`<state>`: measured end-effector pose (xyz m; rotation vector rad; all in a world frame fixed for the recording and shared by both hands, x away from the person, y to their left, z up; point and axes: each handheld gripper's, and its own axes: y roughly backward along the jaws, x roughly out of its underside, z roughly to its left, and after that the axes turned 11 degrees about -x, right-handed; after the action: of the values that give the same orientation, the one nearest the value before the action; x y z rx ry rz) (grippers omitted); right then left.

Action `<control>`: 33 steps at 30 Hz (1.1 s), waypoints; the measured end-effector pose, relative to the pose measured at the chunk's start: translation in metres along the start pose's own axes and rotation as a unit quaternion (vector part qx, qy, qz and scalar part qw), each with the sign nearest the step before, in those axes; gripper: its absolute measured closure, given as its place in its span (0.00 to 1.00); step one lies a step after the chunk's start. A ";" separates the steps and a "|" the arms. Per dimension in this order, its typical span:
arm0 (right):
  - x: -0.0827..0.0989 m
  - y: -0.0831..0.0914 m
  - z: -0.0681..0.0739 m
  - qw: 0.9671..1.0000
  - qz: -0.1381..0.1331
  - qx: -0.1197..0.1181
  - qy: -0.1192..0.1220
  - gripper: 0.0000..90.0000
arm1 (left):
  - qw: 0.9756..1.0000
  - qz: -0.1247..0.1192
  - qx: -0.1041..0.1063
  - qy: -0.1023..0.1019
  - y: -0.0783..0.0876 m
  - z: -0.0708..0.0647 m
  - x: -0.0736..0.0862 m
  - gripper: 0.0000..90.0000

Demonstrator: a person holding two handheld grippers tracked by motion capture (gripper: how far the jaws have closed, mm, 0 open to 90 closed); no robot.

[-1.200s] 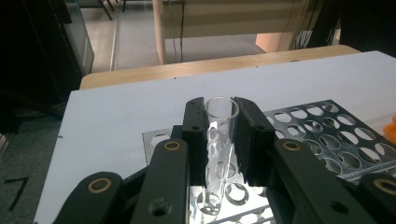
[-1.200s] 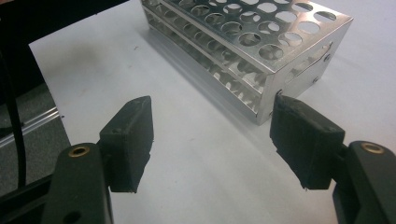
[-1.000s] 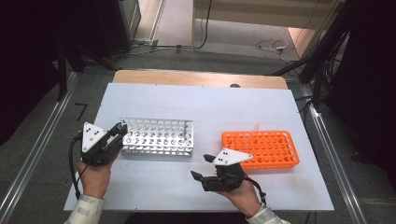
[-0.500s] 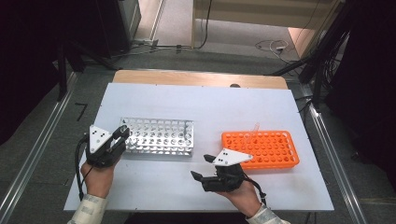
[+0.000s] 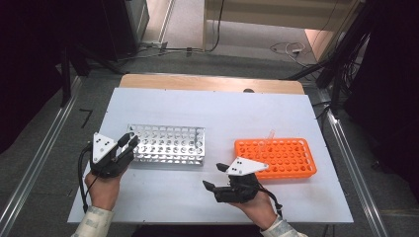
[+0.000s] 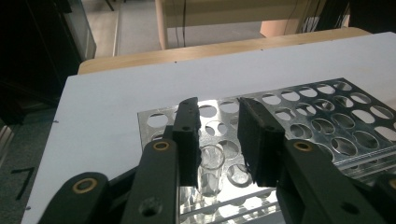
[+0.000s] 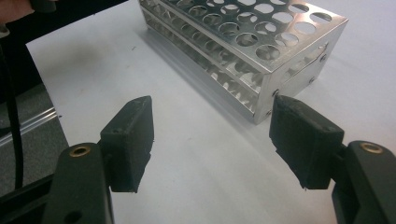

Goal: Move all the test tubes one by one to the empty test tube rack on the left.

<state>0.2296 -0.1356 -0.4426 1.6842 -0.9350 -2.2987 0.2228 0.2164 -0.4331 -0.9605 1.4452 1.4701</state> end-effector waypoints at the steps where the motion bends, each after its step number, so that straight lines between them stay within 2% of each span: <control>1: 0.000 0.001 0.000 1.000 0.001 0.002 -0.001 0.33 | 1.000 -0.002 0.001 0.002 0.001 -0.001 0.000 0.72; 6: 0.005 0.004 -0.006 1.000 0.004 0.012 -0.004 0.33 | 1.000 -0.009 0.007 0.004 0.006 -0.006 -0.002 0.59; 10: 0.008 0.010 -0.011 1.000 0.002 0.022 -0.012 0.33 | 1.000 -0.004 0.017 0.006 0.009 -0.012 -0.002 0.48; 14: 0.011 0.018 -0.015 0.999 -0.005 0.031 -0.016 0.33 | 1.000 0.001 0.017 0.006 0.011 -0.017 0.001 0.36; 24: 0.020 0.040 -0.020 0.998 -0.017 0.055 -0.025 0.34 | 1.000 0.004 0.029 -0.005 0.016 -0.026 0.006 0.34; 33: 0.032 0.062 -0.031 0.996 -0.026 0.082 -0.038 0.34 | 1.000 0.002 0.023 -0.008 0.016 -0.028 0.006 0.30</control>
<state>0.2310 -0.2114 -0.4394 1.7128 -1.1357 -2.3939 0.2045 0.1888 -0.4337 -0.9156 1.4647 1.4375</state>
